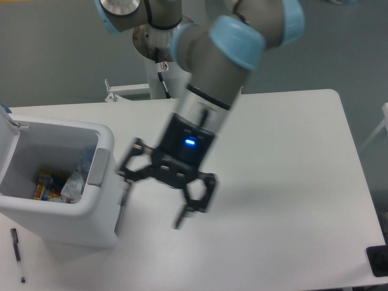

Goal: Place the trash in the trash can

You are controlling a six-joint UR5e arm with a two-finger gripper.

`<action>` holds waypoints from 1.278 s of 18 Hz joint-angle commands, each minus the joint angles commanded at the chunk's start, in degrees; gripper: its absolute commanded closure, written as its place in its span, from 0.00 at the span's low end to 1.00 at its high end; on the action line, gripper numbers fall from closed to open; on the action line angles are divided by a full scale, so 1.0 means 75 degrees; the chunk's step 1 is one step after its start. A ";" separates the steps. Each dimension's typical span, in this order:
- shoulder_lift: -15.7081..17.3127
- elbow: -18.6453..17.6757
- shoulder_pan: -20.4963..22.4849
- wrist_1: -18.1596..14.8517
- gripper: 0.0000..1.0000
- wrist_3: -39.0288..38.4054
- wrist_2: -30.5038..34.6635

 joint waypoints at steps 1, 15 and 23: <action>-0.0059 0.0035 0.0000 -0.0023 0.00 0.0140 0.0304; -0.0293 0.0936 0.0164 -0.3232 0.00 0.4462 0.4219; -0.0341 0.0856 0.0106 -0.3914 0.00 0.6364 0.5510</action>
